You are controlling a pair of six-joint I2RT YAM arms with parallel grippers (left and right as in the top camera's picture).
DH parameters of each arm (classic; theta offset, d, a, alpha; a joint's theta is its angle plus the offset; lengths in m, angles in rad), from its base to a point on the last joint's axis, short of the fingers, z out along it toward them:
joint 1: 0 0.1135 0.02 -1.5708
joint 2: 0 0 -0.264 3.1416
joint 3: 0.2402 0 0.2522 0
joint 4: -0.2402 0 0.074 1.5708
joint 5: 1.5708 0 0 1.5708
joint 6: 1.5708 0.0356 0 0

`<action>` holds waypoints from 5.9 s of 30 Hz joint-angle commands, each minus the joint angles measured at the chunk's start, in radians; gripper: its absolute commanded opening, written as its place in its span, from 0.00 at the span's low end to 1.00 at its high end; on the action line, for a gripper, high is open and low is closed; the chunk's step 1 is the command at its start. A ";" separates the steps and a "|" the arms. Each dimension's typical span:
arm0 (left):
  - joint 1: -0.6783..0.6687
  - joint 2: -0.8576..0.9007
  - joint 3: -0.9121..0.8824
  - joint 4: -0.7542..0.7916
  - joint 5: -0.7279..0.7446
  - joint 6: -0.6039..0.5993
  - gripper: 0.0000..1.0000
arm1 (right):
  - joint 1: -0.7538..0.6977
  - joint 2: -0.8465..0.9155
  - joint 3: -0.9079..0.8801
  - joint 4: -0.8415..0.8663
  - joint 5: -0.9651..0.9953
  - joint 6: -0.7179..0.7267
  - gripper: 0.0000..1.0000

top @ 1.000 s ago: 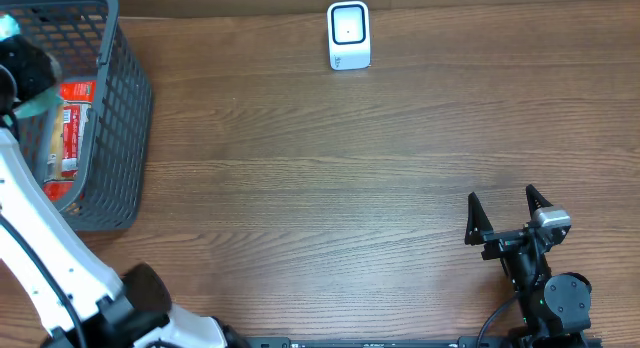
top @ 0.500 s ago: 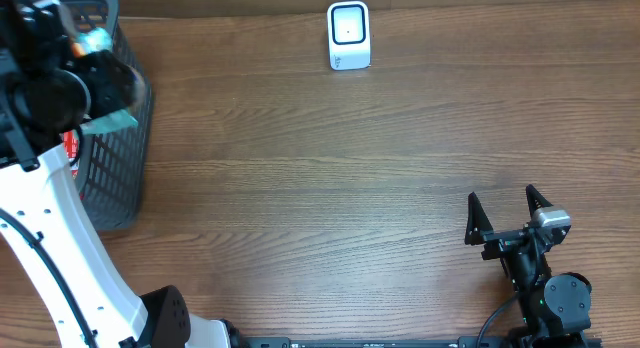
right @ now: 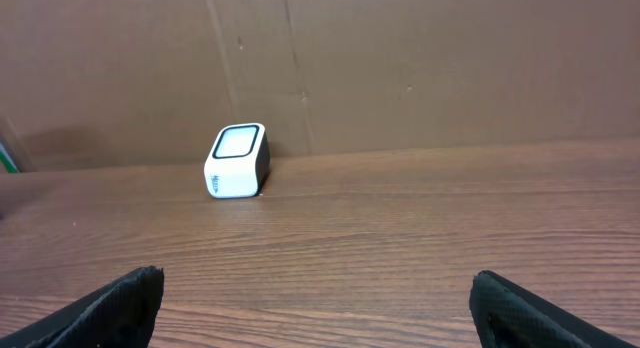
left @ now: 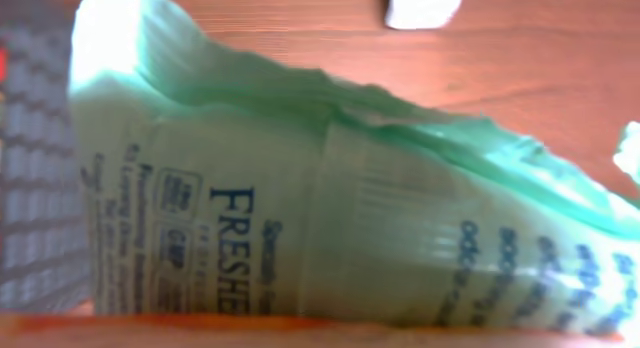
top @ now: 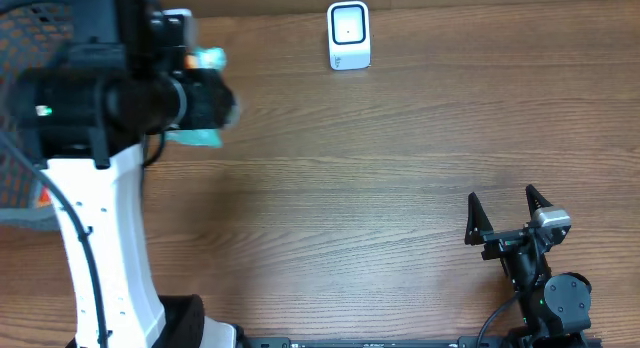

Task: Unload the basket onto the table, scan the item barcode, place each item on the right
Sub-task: 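Lift the package out of the basket with the left gripper, then carry the package toward the white scanner and hold it below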

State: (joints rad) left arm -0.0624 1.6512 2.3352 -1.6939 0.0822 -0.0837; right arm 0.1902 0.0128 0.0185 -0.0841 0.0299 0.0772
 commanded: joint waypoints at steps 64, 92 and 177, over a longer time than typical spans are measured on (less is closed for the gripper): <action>-0.744 0.291 -0.932 0.966 -0.050 -0.362 0.12 | -0.002 -0.009 -0.011 0.003 -0.003 -0.006 1.00; -0.751 0.271 -0.844 0.891 -0.034 -0.338 1.00 | -0.002 -0.009 -0.011 0.003 -0.003 -0.006 1.00; -0.465 0.374 -0.533 0.455 0.518 0.147 0.20 | -0.002 -0.009 -0.011 0.003 -0.003 -0.006 1.00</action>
State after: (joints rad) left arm -0.5114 2.0144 1.7802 -1.2476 0.6079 0.0406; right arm 0.1902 0.0128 0.0185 -0.0837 0.0296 0.0772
